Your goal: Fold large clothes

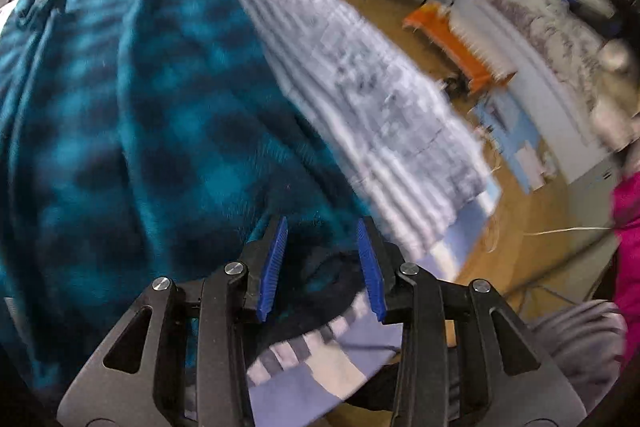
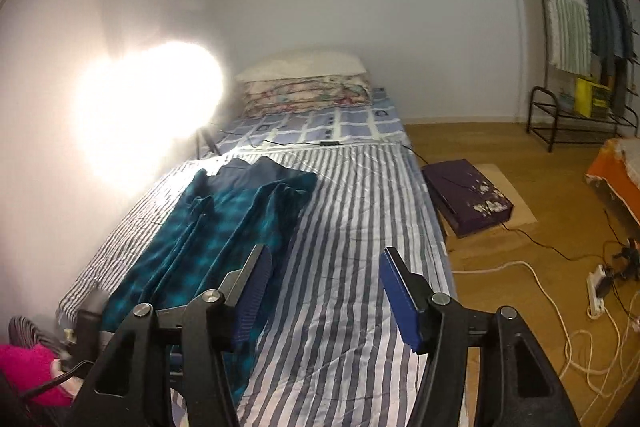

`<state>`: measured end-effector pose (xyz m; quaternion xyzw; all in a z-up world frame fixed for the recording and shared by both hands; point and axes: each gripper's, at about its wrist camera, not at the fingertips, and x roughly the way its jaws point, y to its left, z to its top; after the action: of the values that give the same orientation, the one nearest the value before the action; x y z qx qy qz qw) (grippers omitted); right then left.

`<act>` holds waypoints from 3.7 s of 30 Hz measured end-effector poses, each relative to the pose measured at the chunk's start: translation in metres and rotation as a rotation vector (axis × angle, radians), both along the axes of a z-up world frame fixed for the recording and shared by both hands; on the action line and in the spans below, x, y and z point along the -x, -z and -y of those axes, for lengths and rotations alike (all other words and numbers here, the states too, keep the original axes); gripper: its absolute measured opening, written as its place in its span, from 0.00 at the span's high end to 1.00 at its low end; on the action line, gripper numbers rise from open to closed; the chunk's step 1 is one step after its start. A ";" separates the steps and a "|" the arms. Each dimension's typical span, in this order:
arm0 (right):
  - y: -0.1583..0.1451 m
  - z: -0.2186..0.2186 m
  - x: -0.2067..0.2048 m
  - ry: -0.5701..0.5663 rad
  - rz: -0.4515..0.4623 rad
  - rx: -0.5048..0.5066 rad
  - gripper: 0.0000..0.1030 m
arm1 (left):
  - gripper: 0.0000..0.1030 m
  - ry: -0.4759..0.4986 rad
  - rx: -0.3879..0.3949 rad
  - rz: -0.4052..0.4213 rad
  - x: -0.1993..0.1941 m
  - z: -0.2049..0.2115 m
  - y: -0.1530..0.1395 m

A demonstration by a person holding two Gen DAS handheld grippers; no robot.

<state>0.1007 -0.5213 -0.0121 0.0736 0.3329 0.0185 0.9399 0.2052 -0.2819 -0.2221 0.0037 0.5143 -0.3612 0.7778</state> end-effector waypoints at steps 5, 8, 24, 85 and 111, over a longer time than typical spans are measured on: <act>-0.001 0.018 -0.007 -0.019 0.028 -0.048 0.41 | 0.40 0.021 -0.025 0.031 0.013 0.016 0.011; 0.007 0.024 -0.017 -0.047 0.021 -0.089 0.42 | 0.33 0.043 -0.045 0.044 0.018 0.026 0.013; 0.097 0.002 -0.128 -0.092 -0.117 -0.323 0.35 | 0.91 -0.080 0.135 -0.044 0.004 -0.030 0.008; 0.106 0.002 -0.215 -0.071 -0.173 -0.381 0.36 | 0.90 -0.126 0.191 -0.130 -0.019 -0.026 0.000; 0.204 -0.120 -0.314 0.036 -0.458 -0.100 0.92 | 0.91 -0.306 0.493 -0.257 -0.008 -0.128 0.017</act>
<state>0.4152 -0.4012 -0.2159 0.1286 0.5348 0.0011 0.8352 0.2133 -0.1541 -0.2386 -0.3082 0.4997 -0.3513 0.7293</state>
